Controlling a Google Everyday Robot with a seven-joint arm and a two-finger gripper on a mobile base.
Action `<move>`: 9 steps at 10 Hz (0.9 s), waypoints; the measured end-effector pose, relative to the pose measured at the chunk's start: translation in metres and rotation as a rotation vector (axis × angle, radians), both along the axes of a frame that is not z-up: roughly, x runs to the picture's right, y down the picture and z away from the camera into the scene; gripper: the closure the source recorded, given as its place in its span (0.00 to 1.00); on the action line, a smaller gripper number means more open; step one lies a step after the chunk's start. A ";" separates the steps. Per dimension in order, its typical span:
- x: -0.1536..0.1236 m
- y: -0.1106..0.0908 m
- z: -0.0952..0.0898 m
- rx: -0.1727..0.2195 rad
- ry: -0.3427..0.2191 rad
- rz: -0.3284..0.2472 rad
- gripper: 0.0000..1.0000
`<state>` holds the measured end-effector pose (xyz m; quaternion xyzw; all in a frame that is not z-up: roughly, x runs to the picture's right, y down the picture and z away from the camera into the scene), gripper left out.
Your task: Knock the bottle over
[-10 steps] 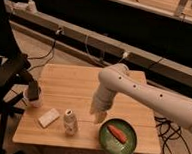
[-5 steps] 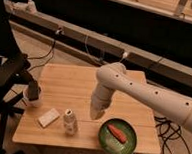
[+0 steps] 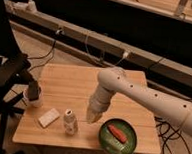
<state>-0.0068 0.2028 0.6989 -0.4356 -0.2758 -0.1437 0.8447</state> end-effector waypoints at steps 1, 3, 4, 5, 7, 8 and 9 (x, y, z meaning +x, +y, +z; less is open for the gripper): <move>-0.007 0.004 -0.002 -0.015 -0.027 -0.002 1.00; -0.031 0.011 -0.005 -0.049 -0.115 -0.010 1.00; -0.043 0.011 -0.006 -0.061 -0.154 -0.007 1.00; -0.050 0.010 -0.006 -0.066 -0.177 -0.002 1.00; -0.073 0.000 -0.007 -0.068 -0.240 0.010 1.00; -0.084 -0.006 -0.008 -0.062 -0.266 0.014 1.00; -0.097 -0.015 -0.008 -0.035 -0.292 0.024 1.00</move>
